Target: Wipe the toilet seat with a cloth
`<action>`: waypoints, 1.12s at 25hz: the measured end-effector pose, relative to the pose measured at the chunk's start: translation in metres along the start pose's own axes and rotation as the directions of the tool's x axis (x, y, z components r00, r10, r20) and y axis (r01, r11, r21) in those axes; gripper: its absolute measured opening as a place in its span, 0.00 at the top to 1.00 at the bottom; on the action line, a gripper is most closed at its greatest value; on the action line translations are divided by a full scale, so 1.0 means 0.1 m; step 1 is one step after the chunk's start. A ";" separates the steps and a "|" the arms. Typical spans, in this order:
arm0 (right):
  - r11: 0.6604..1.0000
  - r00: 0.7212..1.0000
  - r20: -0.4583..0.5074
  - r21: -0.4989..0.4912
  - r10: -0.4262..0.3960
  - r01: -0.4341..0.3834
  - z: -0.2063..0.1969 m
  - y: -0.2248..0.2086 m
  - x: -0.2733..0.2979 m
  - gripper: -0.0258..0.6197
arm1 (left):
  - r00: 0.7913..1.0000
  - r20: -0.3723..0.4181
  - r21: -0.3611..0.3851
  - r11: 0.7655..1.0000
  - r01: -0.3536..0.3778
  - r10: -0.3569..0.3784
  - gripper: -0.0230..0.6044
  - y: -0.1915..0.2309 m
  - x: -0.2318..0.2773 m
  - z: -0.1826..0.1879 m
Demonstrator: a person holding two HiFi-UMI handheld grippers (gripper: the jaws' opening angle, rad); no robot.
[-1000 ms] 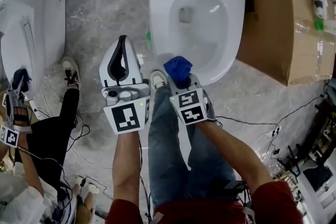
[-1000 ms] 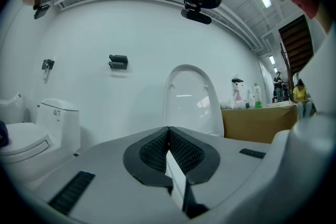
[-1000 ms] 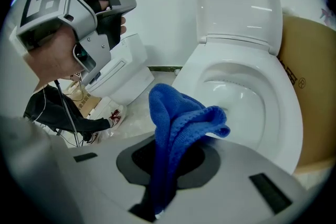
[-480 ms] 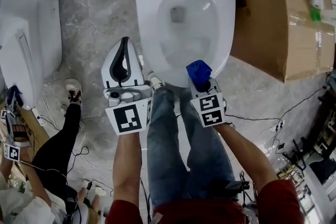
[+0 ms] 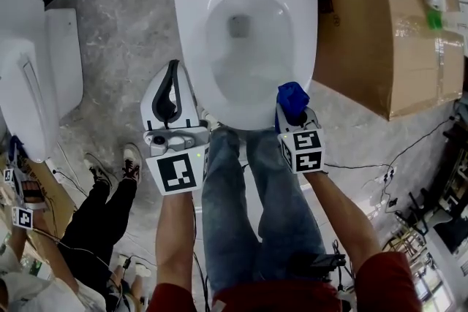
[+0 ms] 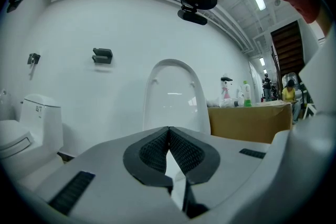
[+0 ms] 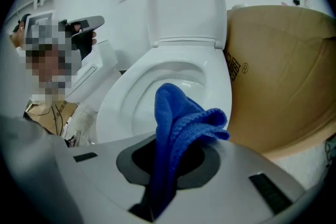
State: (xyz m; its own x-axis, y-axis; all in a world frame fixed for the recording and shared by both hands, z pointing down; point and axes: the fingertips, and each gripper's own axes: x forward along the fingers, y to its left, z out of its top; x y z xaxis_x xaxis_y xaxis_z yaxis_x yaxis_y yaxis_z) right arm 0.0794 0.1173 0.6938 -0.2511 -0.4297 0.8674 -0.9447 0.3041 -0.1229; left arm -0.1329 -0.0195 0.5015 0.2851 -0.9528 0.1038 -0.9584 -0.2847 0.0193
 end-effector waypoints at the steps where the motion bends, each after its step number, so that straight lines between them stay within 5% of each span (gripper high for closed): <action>1: 1.000 1.000 0.008 0.011 -0.010 0.010 0.04 -0.06 0.02 0.87 | 1.000 0.001 0.000 1.000 0.002 -0.002 0.94 -0.01 0.02 0.00; 28: 0.998 0.982 0.178 0.041 -0.064 0.058 2.02 -1.36 0.94 0.87 | 1.000 -0.028 -0.019 1.000 0.009 -0.010 0.94 -0.28 0.71 -0.06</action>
State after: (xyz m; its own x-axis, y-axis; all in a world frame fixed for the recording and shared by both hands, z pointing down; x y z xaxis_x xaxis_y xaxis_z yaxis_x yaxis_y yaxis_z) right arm 0.1416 -0.1366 0.6944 -0.2236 -0.5929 0.7736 -0.9654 0.2440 -0.0921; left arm -0.0859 -0.0789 0.5142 0.2942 -0.9467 0.1314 -0.9557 -0.2916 0.0394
